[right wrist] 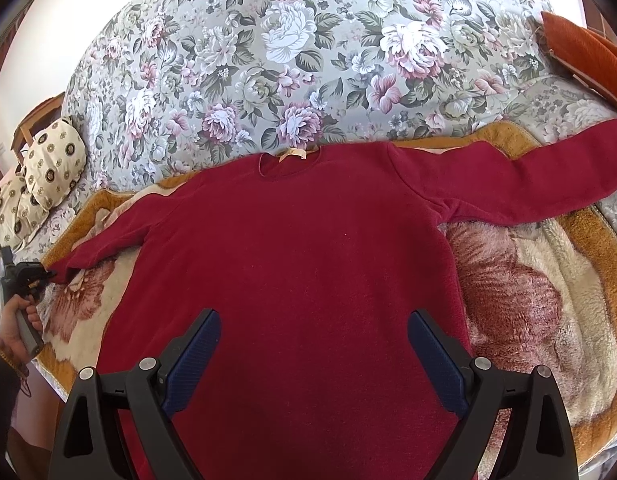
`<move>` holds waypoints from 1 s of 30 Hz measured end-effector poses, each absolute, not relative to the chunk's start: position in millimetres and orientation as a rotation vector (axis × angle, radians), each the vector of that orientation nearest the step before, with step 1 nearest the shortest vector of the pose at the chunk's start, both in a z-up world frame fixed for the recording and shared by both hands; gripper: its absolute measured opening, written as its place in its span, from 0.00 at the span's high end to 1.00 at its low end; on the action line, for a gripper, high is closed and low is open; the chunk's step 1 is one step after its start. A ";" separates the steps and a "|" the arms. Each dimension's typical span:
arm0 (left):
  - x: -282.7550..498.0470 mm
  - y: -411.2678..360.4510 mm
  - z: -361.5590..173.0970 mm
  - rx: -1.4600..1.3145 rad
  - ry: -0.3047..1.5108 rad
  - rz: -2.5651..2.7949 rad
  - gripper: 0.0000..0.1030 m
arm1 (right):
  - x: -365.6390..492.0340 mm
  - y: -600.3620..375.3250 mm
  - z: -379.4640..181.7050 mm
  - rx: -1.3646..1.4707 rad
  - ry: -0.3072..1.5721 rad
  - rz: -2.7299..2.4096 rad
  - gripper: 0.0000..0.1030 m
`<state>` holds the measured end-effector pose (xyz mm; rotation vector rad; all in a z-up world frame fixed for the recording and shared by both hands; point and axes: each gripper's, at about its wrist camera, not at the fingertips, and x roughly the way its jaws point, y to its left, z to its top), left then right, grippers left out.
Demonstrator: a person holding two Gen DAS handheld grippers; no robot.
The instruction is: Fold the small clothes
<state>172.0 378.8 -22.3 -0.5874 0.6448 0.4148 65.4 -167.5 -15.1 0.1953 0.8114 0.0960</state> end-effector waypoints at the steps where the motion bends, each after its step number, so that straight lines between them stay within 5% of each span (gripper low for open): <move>1: 173.5 366.4 -10.9 -0.545 0.618 0.375 0.94 | 65.1 -167.4 -15.1 0.196 0.810 0.097 0.09; 9: 208.5 231.1 51.1 -0.437 0.546 -0.088 0.94 | 62.7 -167.9 -13.7 0.206 0.793 0.095 0.09; 19: 241.5 75.2 -43.8 -0.455 0.853 -0.339 0.94 | 59.9 -171.9 -12.4 0.228 0.789 0.083 0.09; 23: 234.2 63.1 -61.2 -0.462 0.898 -0.372 0.74 | 61.2 -172.6 9.0 0.246 0.750 0.100 0.11; 30: 223.8 59.3 -66.4 -0.480 0.845 -0.388 0.73 | 172.5 -141.6 12.4 0.392 0.810 0.379 0.12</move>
